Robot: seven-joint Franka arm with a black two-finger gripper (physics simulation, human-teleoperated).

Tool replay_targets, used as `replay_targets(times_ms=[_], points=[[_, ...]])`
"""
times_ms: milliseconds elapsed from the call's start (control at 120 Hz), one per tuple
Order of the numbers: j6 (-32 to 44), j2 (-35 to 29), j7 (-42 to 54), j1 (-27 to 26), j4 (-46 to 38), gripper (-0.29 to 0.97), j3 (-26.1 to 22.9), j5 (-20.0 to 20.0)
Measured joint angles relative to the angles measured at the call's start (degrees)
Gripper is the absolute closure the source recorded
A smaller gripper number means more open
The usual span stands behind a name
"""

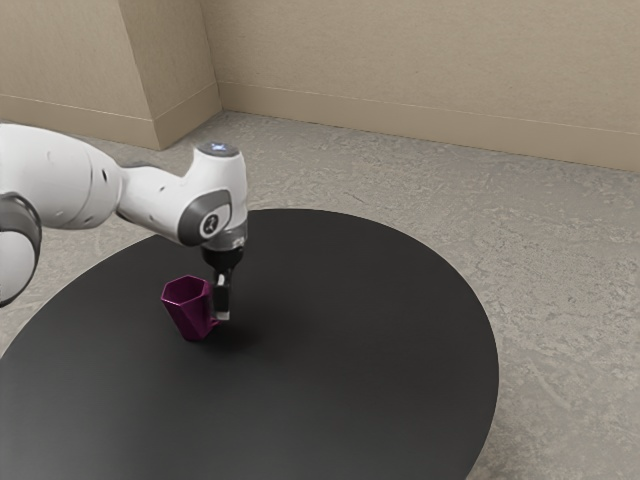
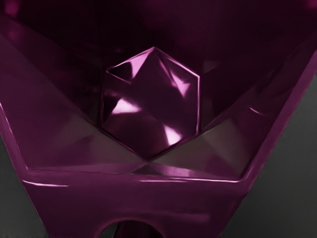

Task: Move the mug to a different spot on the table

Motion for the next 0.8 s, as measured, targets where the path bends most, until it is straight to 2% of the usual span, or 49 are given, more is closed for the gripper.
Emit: replay_targets(times_ms=[408, 492, 658, 800], points=[[0.22, 1.24, -2.51, -0.02, -0.63, 0.03, 0.48, 1.52], [0.24, 1.30, -2.69, -0.13, -0.49, 0.13, 0.48, 1.61], [-0.49, 1.23, -2.70, -0.66, -0.10, 0.50, 0.48, 2.80], [-3.43, 1.35, -2.56, -1.10, 0.87, 0.56, 0.49, 6.13]])
